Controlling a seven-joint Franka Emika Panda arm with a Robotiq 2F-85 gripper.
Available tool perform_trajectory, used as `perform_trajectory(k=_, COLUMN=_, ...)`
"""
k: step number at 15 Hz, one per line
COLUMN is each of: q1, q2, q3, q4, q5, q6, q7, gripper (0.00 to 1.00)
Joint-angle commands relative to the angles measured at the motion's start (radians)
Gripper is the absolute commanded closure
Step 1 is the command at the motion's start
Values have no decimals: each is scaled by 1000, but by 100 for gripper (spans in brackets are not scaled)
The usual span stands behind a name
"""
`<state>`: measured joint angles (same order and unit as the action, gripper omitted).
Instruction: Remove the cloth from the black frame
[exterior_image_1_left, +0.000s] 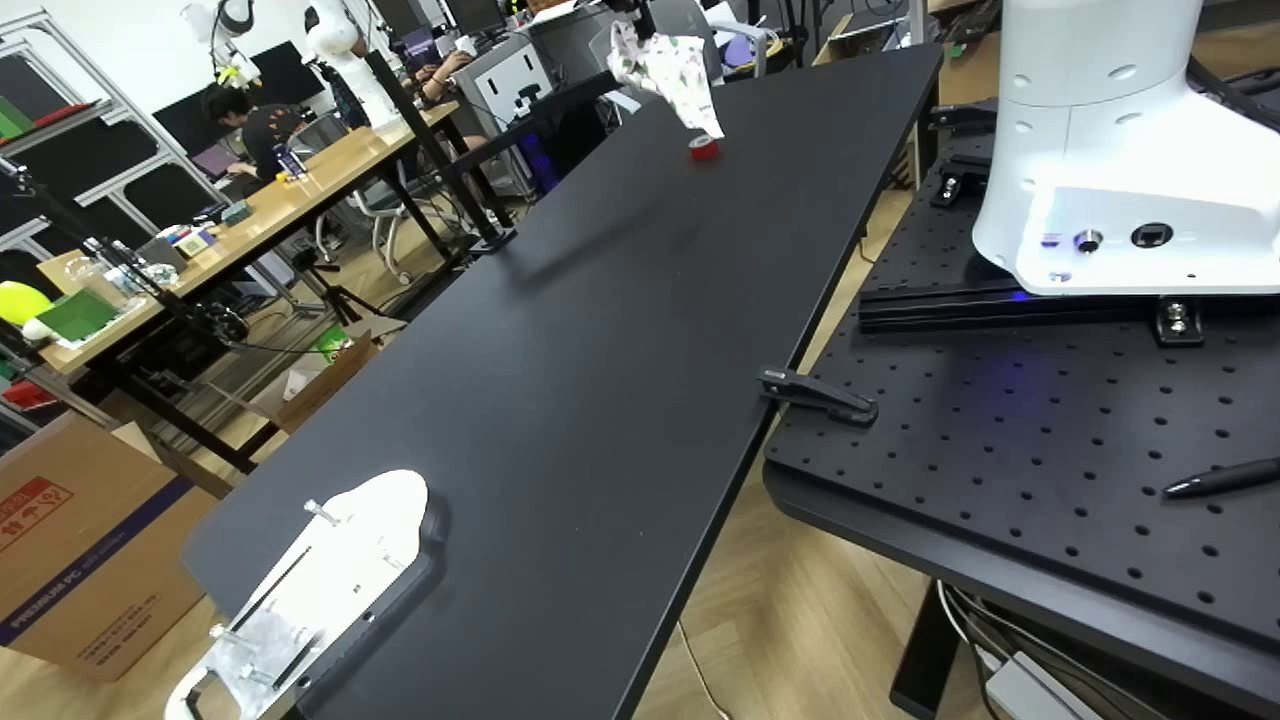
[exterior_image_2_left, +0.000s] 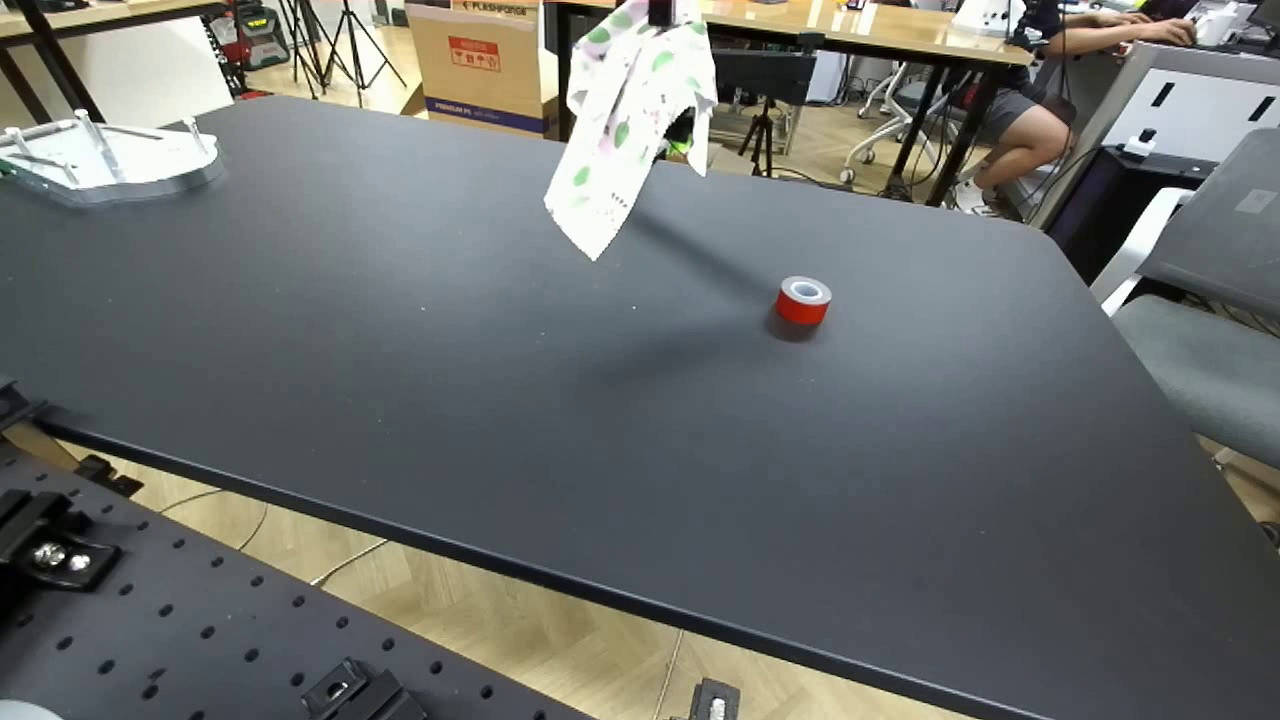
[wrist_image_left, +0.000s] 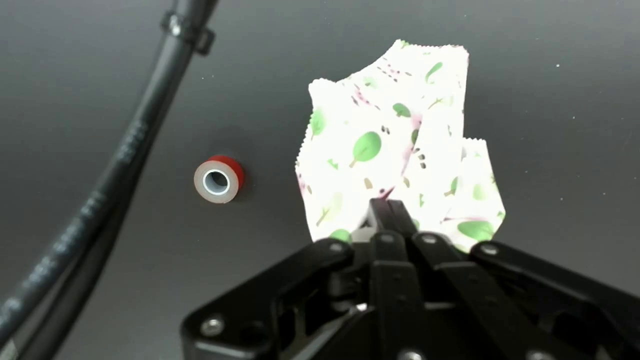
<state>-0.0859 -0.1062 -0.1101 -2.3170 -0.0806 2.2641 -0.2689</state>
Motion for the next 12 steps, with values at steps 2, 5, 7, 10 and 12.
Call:
perform_trajectory(k=2, q1=5, q2=-10, q3=3, q4=16, q5=19, q6=-14, q7=-20, gripper=100)
perform_trajectory(k=5, q1=19, q2=-32, q3=13, q4=4, q5=62, q6=-27, q7=-45, gripper=100)
perform_trajectory(k=7, q1=38, q2=-50, q3=25, q4=-8, q5=108, q6=-48, q7=-69, gripper=100)
perform_trajectory(k=10, q1=81, q2=-80, q3=51, q4=-31, q5=185, q6=-100, q7=-102, gripper=100)
perform_trajectory(k=12, q1=112, q2=-93, q3=71, q4=-42, q5=227, q6=-140, q7=-125, gripper=100)
